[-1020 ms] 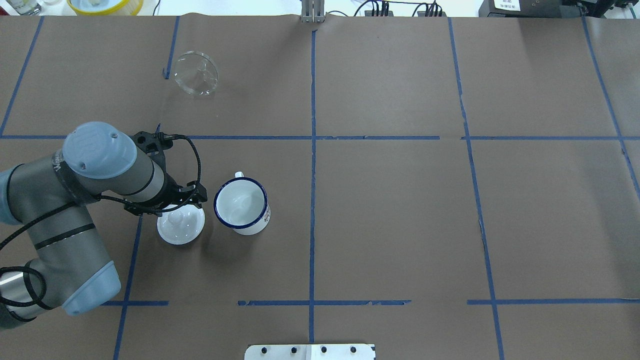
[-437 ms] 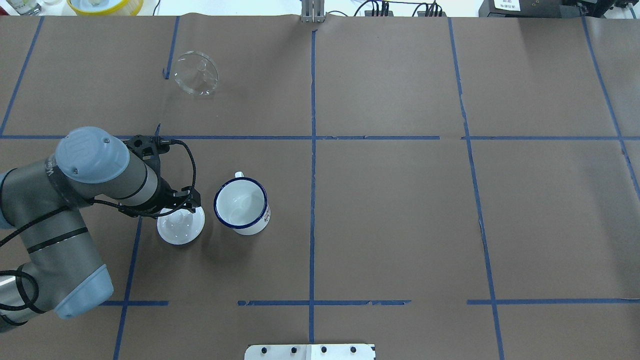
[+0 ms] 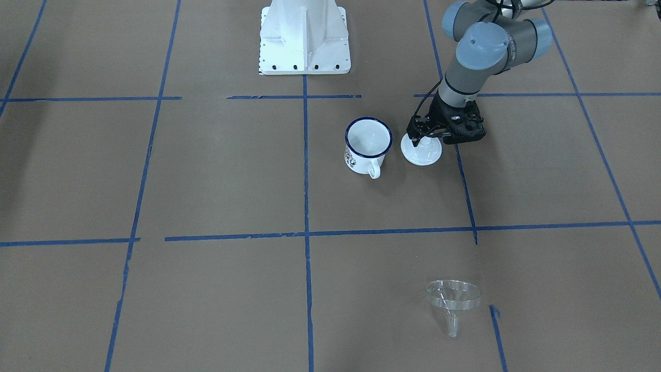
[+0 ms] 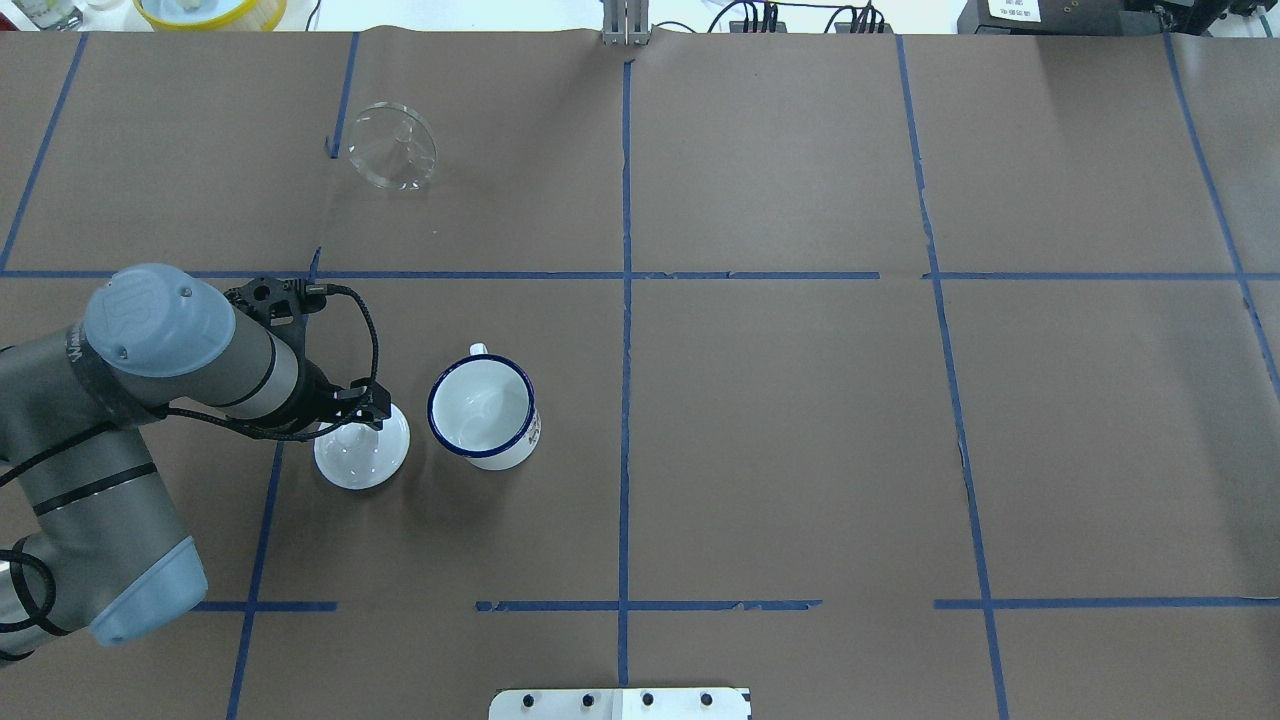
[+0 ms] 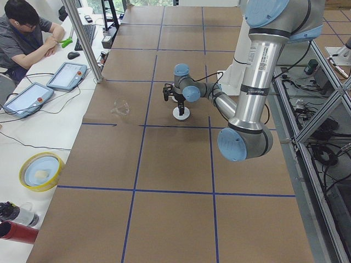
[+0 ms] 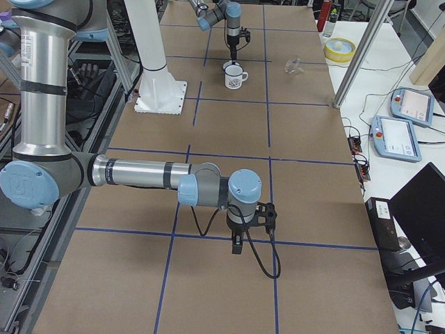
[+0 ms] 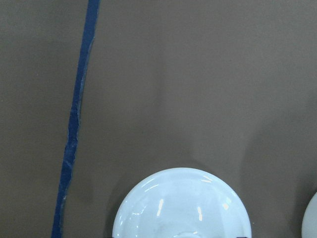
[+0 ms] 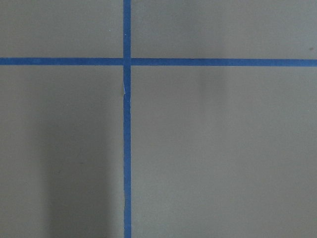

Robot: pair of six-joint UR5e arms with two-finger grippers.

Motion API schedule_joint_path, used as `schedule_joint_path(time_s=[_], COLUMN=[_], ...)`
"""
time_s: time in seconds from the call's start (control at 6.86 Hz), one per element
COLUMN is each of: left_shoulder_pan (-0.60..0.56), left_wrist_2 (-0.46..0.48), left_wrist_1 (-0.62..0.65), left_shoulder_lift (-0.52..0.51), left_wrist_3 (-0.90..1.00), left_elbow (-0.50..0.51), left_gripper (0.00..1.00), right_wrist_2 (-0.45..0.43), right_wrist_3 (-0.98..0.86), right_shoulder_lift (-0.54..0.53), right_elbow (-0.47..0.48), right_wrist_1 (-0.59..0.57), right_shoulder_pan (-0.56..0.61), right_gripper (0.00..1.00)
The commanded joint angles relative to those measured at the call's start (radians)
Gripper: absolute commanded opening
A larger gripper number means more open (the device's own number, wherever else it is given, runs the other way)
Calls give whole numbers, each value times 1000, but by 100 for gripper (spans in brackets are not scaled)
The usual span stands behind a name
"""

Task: Remove funnel from cup
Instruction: 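Grasp the white lid by its knob with the left gripper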

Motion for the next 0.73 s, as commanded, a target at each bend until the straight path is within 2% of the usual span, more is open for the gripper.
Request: schedule_joint_path(time_s=[0.0, 0.44, 0.58], left_shoulder_pan=[2, 7, 7], left_wrist_2=[-1, -1, -3], left_wrist_1=[0, 2, 2], left_shoulder_lift=[-5, -7, -7], left_wrist_3=[-6, -8, -8], left_elbow=[-2, 1, 1], left_gripper=[86, 85, 82], right_wrist_2=[0, 0, 0], right_wrist_3=[0, 0, 0], right_shoulder_lift=[0, 0, 0], right_elbow=[0, 0, 0], right_wrist_1=[0, 0, 0], right_shoulder_pan=[0, 0, 0], right_gripper=[100, 100, 100])
